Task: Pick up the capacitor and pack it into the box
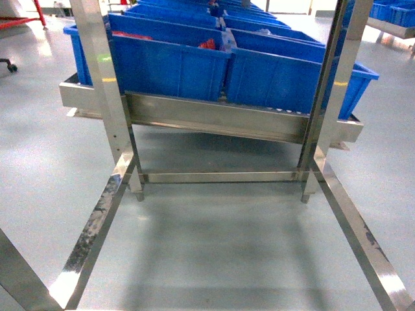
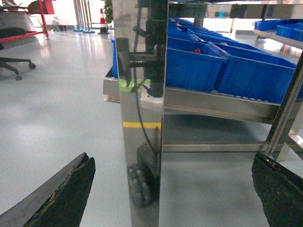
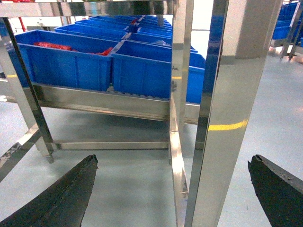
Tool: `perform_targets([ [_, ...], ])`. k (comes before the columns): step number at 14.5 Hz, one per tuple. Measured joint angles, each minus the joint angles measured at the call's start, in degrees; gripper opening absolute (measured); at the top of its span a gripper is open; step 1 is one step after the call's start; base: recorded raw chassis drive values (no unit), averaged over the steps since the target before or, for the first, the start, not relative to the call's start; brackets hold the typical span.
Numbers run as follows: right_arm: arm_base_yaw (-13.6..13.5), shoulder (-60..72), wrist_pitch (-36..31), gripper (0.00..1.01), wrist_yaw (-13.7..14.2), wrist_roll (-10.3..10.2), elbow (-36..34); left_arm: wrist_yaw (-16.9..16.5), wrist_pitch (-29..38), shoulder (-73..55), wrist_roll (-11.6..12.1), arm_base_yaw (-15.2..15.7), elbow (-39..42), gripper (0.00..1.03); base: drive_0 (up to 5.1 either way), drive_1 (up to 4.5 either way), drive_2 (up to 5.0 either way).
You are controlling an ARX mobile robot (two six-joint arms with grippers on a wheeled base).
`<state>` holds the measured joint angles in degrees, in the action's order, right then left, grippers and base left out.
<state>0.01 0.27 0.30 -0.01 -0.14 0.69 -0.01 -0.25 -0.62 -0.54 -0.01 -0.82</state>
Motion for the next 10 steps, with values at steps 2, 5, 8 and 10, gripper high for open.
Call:
perform_targets([
  [2,0.0,0.0,0.0,0.98,0.0,0.0,0.0,0.0,0.0,0.0,0.0,0.0,0.0,0.98,0.0,0.0,0.0],
  [5,0.0,0.0,0.0,0.98,0.0,0.0,0.0,0.0,0.0,0.0,0.0,0.0,0.0,0.98,0.0,0.0,0.0],
  [8,0.0,0.0,0.0,0.98,0.0,0.0,0.0,0.0,0.0,0.0,0.0,0.0,0.0,0.98,0.0,0.0,0.0],
  [10,0.0,0.0,0.0,0.98,0.0,0.0,0.0,0.0,0.0,0.0,0.0,0.0,0.0,0.98,0.0,0.0,0.0],
])
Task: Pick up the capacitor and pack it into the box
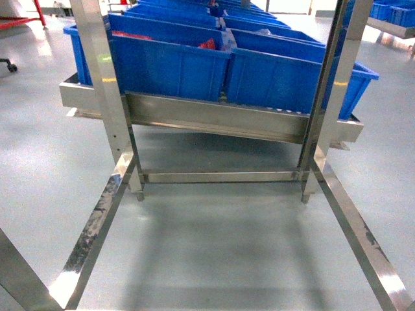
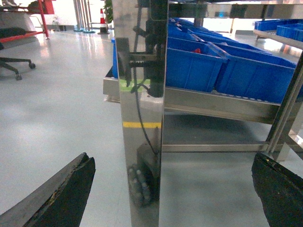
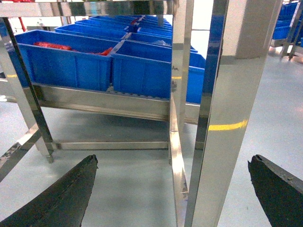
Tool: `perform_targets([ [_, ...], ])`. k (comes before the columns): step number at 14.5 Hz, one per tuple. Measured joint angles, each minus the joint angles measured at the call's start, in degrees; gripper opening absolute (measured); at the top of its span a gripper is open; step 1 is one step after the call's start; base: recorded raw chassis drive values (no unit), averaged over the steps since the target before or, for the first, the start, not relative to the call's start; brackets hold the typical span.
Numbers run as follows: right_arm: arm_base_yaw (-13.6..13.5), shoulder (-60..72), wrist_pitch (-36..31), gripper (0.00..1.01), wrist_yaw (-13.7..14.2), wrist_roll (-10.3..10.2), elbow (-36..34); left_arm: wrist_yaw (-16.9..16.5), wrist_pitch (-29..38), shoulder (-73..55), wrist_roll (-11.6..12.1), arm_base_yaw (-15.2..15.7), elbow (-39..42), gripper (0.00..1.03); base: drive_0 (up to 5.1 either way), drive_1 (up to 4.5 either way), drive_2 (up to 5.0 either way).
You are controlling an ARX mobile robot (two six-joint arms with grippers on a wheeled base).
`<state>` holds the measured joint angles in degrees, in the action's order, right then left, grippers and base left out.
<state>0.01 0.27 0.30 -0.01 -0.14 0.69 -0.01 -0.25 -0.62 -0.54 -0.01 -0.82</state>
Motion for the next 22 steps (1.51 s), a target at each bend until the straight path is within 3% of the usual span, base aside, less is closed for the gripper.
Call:
perform_targets([
  [22,0.0,0.0,0.0,0.98,0.0,0.0,0.0,0.1,0.0,0.0,0.5,0.0,0.0,0.98,0.0,0.0,0.0],
])
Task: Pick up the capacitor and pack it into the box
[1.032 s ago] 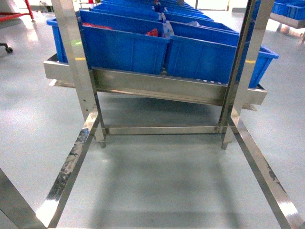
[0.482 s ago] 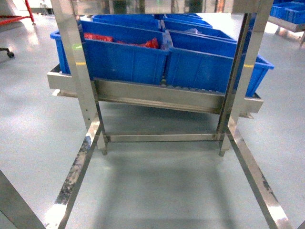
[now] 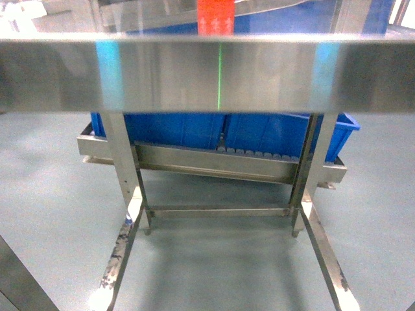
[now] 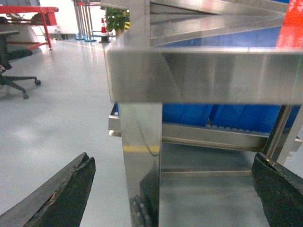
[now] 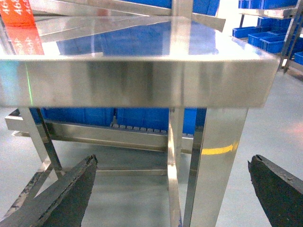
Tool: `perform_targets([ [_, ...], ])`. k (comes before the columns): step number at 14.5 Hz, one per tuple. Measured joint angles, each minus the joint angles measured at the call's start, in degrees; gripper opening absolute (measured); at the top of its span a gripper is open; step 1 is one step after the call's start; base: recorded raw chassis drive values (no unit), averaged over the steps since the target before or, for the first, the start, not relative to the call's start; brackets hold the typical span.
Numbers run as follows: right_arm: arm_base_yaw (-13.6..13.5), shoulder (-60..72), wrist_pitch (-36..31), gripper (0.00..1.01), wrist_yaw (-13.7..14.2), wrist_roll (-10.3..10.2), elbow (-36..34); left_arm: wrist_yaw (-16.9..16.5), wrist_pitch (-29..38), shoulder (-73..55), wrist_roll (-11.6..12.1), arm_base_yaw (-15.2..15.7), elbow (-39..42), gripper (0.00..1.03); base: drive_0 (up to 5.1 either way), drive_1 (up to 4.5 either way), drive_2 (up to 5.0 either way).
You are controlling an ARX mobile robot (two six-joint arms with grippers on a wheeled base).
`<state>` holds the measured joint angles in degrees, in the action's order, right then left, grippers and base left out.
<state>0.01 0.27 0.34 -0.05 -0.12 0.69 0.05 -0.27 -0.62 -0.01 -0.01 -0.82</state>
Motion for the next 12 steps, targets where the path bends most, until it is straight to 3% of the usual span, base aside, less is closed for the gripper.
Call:
perform_targets([
  [12,0.0,0.0,-0.3,0.98,0.0,0.0,0.0,0.0,0.3,0.0,0.0,0.0,0.0,0.98,0.0,0.0,0.0],
])
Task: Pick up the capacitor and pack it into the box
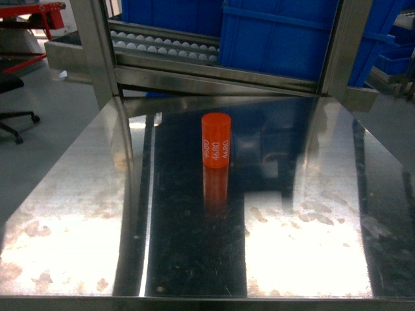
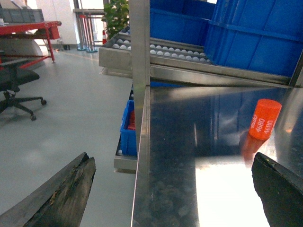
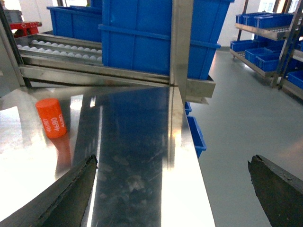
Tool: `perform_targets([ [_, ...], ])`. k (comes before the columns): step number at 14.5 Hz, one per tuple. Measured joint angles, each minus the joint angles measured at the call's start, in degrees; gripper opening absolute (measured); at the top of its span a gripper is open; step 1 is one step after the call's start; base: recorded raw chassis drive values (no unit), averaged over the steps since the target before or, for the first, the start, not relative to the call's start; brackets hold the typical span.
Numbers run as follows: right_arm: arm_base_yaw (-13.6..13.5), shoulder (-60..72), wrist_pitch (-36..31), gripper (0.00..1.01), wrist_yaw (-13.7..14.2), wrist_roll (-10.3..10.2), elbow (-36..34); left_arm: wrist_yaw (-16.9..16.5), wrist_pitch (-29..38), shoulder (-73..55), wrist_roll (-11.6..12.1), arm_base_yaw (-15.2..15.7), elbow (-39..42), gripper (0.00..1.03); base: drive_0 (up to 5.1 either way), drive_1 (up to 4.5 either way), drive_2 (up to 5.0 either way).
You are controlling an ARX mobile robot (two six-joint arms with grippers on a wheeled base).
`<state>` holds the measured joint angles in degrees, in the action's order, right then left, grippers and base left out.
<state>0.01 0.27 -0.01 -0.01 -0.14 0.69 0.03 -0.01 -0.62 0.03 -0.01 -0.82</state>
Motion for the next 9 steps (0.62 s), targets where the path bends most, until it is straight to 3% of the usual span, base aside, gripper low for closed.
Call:
perform_targets([
  [9,0.0,0.0,0.3,0.98,0.0,0.0,0.0,0.0,-0.2,0.0,0.0,0.0,0.0,0.98,0.0,0.0,0.0],
])
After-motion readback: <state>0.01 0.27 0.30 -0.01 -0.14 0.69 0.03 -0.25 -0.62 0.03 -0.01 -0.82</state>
